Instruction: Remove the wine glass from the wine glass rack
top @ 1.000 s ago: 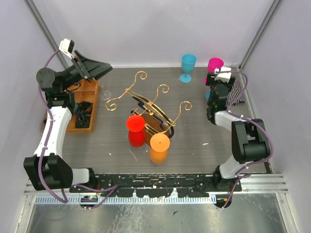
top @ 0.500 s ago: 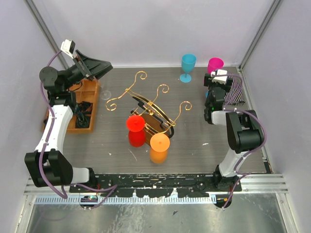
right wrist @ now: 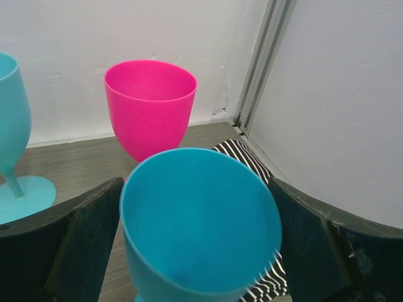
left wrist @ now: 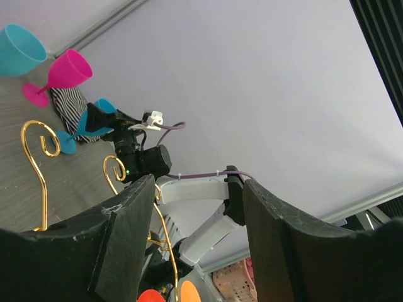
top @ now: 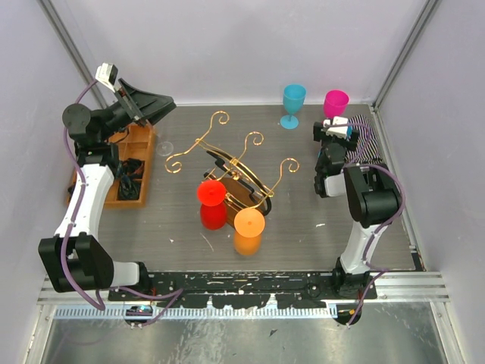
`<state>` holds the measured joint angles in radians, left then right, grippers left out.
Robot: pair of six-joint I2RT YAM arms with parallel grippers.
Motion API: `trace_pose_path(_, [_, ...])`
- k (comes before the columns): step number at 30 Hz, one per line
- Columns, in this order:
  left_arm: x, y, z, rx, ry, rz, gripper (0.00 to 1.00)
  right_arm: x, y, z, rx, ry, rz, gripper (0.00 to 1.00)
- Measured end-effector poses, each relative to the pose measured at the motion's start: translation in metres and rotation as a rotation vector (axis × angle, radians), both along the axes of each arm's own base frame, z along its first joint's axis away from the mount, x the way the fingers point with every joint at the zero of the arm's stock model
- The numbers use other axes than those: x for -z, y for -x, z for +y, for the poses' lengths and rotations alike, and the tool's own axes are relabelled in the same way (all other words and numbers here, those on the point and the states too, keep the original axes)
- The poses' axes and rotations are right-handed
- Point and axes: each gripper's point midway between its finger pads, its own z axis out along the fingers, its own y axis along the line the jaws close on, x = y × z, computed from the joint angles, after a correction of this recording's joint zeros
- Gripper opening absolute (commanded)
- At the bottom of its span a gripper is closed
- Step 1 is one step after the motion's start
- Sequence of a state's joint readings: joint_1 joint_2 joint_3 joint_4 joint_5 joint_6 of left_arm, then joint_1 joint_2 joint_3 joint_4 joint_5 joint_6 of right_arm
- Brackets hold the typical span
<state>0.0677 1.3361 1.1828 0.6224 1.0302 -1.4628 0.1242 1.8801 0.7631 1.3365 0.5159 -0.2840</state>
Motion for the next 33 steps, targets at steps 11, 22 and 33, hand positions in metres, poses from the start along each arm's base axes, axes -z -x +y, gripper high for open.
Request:
trace_pose_path(11, [0.004,-0.002,0.000,-0.004,-0.008,0.014,0.64,-0.010,0.007,0.009,0.058,0.064,-0.051,1.00])
trace_pose_path(22, [0.015,0.003,0.001,-0.033,-0.054,0.056,0.62,-0.162,0.037,0.034,-0.003,0.047,-0.206,0.96])
trace_pose_path(33, [0.050,0.013,0.010,-0.159,-0.202,0.221,0.59,-0.351,0.139,0.149,-0.766,-0.426,0.005,0.63])
